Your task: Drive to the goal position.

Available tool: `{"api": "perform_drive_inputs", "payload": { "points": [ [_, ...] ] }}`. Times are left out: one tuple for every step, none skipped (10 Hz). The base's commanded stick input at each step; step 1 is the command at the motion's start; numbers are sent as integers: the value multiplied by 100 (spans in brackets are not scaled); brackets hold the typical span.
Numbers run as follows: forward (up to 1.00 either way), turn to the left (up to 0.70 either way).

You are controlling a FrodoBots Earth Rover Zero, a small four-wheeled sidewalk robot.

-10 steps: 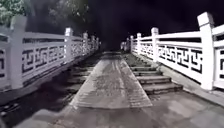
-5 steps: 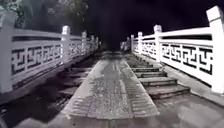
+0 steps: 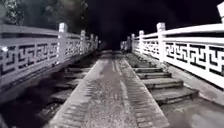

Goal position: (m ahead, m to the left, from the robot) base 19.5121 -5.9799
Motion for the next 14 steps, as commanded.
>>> {"api": "perform_drive_inputs", "payload": {
  "points": [
    [45, 0],
    [45, 0],
    [45, 0],
    [45, 0],
    [45, 0],
    [45, 0],
    [45, 0],
    [45, 0],
    [45, 0],
    [45, 0],
    [45, 0],
    [59, 0],
    [70, 0],
    [70, 0]
  ]
}}
